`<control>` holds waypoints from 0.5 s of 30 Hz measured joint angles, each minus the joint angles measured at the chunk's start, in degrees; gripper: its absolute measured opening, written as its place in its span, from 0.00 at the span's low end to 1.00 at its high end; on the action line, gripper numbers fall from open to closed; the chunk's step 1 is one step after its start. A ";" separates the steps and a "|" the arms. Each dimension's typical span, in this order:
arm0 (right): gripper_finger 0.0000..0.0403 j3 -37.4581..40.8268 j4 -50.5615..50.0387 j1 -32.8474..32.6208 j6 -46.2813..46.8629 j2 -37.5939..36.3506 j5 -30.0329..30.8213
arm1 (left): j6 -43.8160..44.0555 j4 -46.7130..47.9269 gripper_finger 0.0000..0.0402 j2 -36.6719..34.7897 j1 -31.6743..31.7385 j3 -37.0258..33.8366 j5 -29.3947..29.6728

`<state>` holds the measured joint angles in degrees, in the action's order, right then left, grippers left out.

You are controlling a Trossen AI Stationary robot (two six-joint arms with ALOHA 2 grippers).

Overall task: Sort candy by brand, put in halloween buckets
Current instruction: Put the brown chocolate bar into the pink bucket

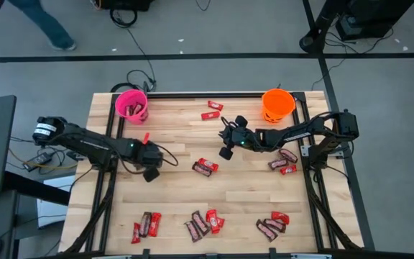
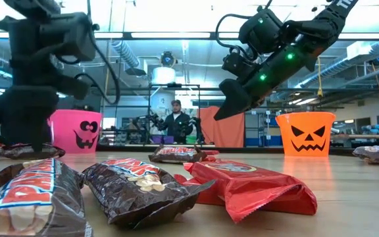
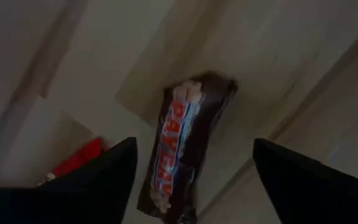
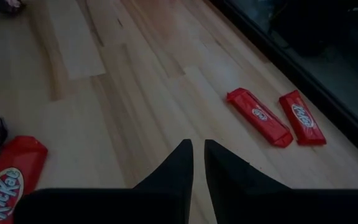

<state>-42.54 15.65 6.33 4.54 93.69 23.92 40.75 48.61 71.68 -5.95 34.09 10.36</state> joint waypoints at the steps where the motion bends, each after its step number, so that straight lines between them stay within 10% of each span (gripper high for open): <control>1: 0.14 0.00 0.01 0.00 0.00 0.00 0.00 | -0.09 -0.22 0.85 0.00 0.12 -0.74 -0.16; 15: 0.14 0.00 0.03 0.07 -0.17 0.00 0.00 | -1.35 -5.66 0.65 -0.18 1.06 -4.97 -1.15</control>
<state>-42.54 15.68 6.39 4.36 93.69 23.92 39.40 42.95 71.50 -4.89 29.12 9.21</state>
